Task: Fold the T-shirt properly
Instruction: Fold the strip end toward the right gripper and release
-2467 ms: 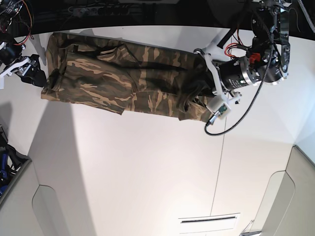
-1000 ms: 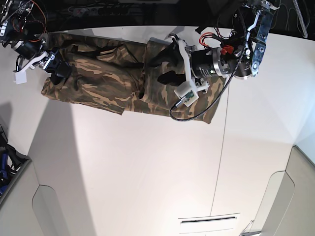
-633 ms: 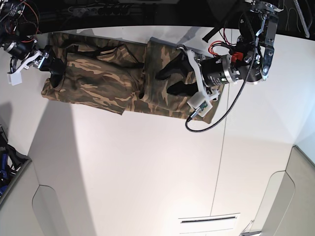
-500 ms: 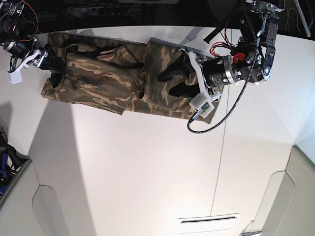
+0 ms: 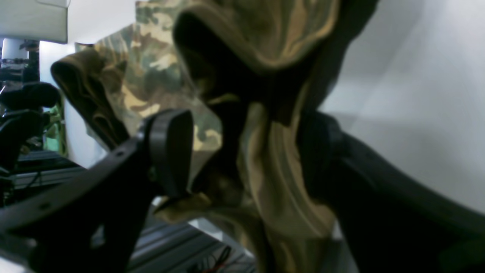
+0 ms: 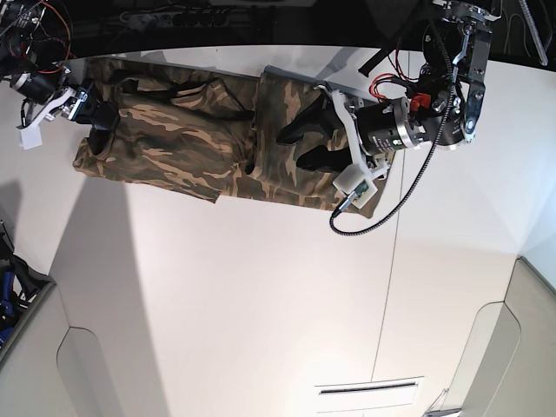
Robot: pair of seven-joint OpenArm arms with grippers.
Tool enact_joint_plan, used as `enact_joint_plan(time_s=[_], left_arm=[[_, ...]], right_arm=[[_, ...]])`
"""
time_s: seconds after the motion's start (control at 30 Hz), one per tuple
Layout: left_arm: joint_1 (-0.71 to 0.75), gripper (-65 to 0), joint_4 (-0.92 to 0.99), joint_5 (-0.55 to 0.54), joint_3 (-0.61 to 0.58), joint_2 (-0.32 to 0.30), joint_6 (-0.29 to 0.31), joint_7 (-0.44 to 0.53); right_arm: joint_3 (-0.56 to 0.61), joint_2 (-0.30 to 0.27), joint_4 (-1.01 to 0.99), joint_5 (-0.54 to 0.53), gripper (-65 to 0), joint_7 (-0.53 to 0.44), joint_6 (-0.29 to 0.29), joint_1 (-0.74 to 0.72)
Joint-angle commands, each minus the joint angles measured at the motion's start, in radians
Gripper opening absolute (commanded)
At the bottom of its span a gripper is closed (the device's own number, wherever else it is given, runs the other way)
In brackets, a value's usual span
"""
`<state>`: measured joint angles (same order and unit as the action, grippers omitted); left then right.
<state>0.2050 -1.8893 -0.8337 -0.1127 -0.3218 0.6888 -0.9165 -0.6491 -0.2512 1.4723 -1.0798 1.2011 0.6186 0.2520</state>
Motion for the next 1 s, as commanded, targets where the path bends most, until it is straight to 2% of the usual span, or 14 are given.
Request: enact_joint_plan(time_s=[0.0,0.27,0.3,0.37,0.5,0.53,0.73,0.97], left_arm=[[-0.008,-28.2,-0.016,-0.022,0.003,-0.005,0.009,0.022],[-0.008,-28.3,-0.016,-0.055,0.003,-0.005,0.009,0.022],[-0.008,-28.3,-0.016,-0.068,0.003,-0.005,0.009,0.022],[-0.008,-28.3,-0.016,-0.076,0.003,-0.005,0.009,0.022],[-0.008,-28.3,-0.016,-0.08,0.024,-0.005,0.009,0.022],[-0.008,-28.3,-0.016,-0.096,0.04,-0.005,0.009,0.021],[-0.008,-28.3,-0.016,-0.197,0.21,-0.006,0.009,-0.023],[0.013,-28.3,-0.015,-0.217,0.403,-0.011,0.009,-0.057]], right_arm=[[0.0,-0.004,0.011,-0.016,-22.2,-0.008,0.01,-0.011],[0.035,0.049,0.011,0.049,-22.6,-0.069,0.007,-0.021],[0.041,0.05,0.011,0.058,-24.4,-0.076,0.006,-0.021],[0.052,0.05,0.011,0.077,-34.0,-0.088,0.006,-0.022],[0.054,0.05,0.011,0.078,-61.2,-0.127,0.001,-0.024],[0.054,0.049,0.011,0.079,-65.0,-0.132,0.002,-0.026],[0.045,0.029,0.012,0.138,-65.0,-0.131,0.002,-0.047],[-0.006,-0.106,0.012,0.138,-65.0,-0.124,-0.003,-0.08]])
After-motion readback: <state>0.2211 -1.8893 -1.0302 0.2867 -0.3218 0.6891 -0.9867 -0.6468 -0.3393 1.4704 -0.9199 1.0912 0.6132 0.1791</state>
